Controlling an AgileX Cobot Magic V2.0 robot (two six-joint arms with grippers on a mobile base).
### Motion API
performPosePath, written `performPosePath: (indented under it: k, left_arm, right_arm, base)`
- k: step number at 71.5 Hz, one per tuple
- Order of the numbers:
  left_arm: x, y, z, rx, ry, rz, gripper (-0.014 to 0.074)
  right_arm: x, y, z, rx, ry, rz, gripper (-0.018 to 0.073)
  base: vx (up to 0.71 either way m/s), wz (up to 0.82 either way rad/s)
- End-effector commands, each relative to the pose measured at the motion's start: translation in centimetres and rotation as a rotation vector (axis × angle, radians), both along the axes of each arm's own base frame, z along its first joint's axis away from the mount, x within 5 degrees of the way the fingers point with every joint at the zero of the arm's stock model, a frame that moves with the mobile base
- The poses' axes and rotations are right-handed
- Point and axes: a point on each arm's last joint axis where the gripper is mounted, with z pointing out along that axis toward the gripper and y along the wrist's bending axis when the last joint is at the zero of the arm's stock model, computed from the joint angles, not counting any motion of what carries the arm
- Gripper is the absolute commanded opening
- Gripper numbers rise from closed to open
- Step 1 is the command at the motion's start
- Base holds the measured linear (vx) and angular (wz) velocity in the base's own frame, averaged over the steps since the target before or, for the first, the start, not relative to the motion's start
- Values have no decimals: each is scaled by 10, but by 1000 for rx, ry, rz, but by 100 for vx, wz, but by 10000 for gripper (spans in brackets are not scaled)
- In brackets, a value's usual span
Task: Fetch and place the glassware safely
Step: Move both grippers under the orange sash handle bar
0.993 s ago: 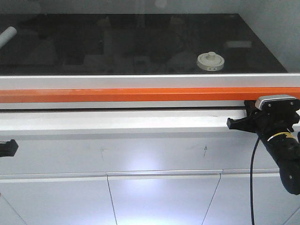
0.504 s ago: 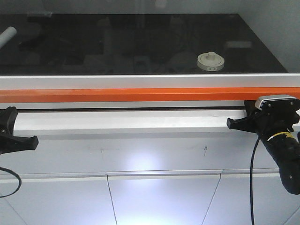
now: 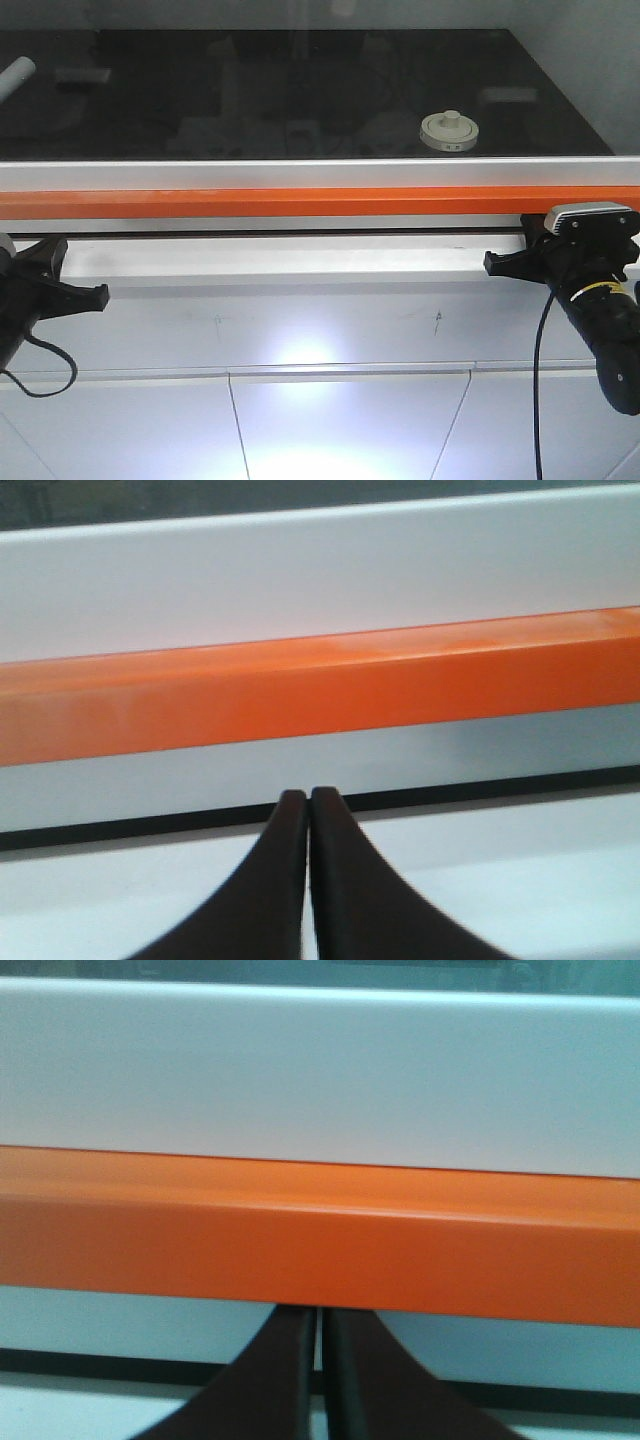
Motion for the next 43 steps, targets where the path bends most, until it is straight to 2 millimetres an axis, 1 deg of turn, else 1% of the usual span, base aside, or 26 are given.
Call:
performPosePath:
  k: [1, 26, 34, 43]
  left_arm:
    - [6, 3, 16, -22, -147, 36, -7]
    - [9, 4, 3, -23, -130, 45, -7]
    - [14, 3, 5, -21, -136, 38, -7]
    - [22, 3, 11, -22, -160, 35, -7]
  right_arm:
    - [4, 2, 27, -1, -177, 14, -3]
    - [4, 2, 27, -1, -176, 14, -3]
    - [4, 2, 27, -1, -176, 14, -3]
    - [4, 2, 27, -1, -176, 14, -3]
  base:
    - [0, 0]
    - [0, 0]
    - [0, 0]
    - [0, 0]
